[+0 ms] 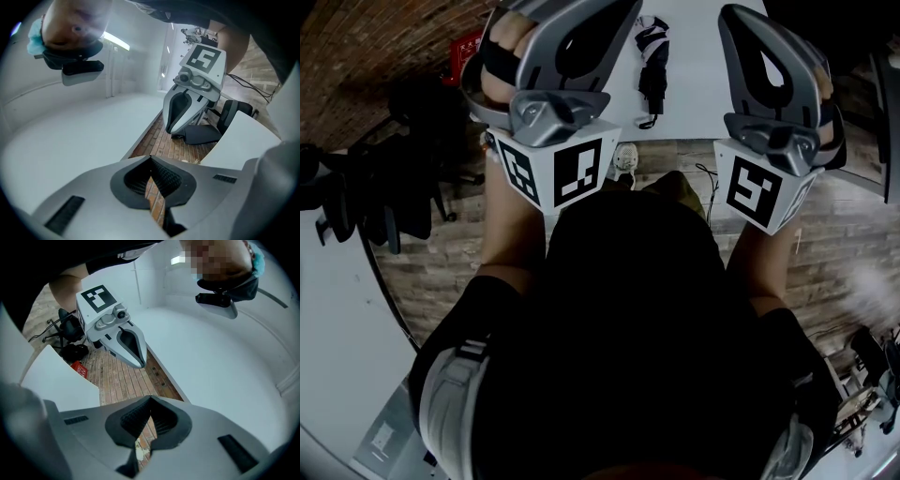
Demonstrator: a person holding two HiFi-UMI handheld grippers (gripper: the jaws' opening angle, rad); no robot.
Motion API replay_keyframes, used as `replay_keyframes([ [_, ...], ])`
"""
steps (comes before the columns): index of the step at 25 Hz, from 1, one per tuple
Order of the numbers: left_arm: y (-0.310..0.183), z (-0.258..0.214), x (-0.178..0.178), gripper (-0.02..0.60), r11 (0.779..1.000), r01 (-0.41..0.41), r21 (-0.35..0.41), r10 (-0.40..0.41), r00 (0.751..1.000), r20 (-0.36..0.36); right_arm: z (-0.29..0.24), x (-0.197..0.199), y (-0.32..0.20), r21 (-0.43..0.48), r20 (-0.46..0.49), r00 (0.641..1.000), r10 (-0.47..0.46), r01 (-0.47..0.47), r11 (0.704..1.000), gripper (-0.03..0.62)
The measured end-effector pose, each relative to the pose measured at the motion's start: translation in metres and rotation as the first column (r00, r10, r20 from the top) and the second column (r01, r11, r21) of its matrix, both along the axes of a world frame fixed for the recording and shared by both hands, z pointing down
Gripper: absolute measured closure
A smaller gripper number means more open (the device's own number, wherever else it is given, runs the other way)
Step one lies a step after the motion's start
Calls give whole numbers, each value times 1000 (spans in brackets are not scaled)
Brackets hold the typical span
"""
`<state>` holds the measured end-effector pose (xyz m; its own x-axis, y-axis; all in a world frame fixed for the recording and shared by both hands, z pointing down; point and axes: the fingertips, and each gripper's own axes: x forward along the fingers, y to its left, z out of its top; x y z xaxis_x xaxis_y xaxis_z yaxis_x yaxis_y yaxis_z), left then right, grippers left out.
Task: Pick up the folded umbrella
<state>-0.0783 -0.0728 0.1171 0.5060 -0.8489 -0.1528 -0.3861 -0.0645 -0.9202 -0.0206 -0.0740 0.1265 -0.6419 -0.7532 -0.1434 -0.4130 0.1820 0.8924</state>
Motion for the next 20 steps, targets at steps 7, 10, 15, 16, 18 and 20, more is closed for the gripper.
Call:
replay_keyframes([
  [7, -22, 1, -11, 571, 1000, -19, 0, 19, 1000, -6, 1, -10, -20, -1, -4, 1000, 28, -28, 1000, 565],
  [10, -27, 2, -15, 571, 1000, -28, -2, 28, 1000, -7, 2, -15, -24, -1, -13, 999, 37, -37, 999, 566],
  [15, -31, 3, -20, 571, 999, -40, -4, 40, 999, -10, 1, -21, -28, 1, -13, 999, 48, -48, 999, 565],
  [16, -32, 4, -21, 571, 999, -43, -4, 43, 999, -12, 2, -22, -28, 1, -14, 999, 50, -50, 999, 566],
  [18, -32, 4, -23, 571, 999, -46, -6, 46, 999, -15, 3, -24, -28, -1, -16, 999, 51, -52, 999, 565],
  [20, -33, 5, -24, 571, 999, -49, -8, 49, 999, -19, 4, -25, -28, -3, -18, 998, 56, -56, 998, 566],
])
